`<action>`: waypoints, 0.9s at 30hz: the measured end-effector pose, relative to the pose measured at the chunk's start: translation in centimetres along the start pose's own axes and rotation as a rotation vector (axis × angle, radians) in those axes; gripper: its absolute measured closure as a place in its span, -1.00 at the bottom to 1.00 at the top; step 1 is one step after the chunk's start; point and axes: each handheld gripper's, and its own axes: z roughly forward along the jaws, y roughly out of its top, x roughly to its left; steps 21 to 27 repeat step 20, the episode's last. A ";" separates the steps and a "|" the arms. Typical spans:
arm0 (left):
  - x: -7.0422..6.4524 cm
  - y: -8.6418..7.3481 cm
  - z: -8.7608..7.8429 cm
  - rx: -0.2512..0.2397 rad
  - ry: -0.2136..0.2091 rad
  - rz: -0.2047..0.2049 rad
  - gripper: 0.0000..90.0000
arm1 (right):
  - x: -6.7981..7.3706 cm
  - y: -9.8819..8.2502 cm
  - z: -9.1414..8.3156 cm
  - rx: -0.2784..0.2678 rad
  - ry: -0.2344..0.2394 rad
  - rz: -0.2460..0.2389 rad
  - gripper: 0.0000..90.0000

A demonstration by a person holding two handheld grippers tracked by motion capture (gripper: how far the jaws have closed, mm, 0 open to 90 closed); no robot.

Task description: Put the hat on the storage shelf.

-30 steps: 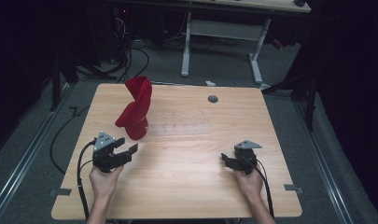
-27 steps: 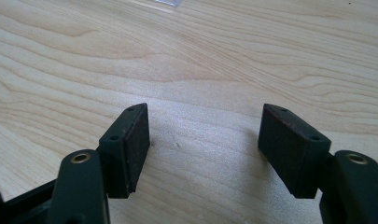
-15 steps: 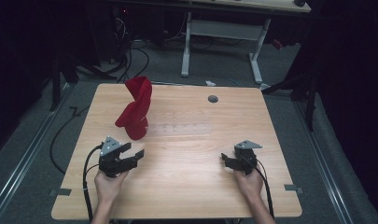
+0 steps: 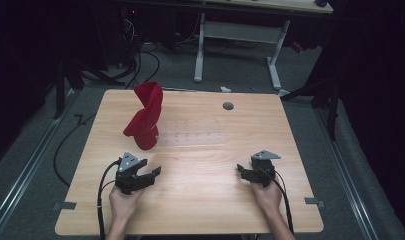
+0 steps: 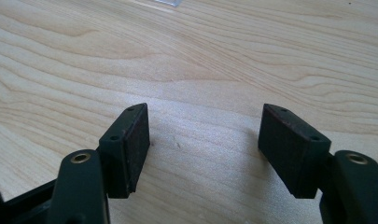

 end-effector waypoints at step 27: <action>1.2 -3.6 3.0 0.086 0.159 0.129 -0.28 | 0.0 0.0 0.0 0.000 0.000 0.002 -0.24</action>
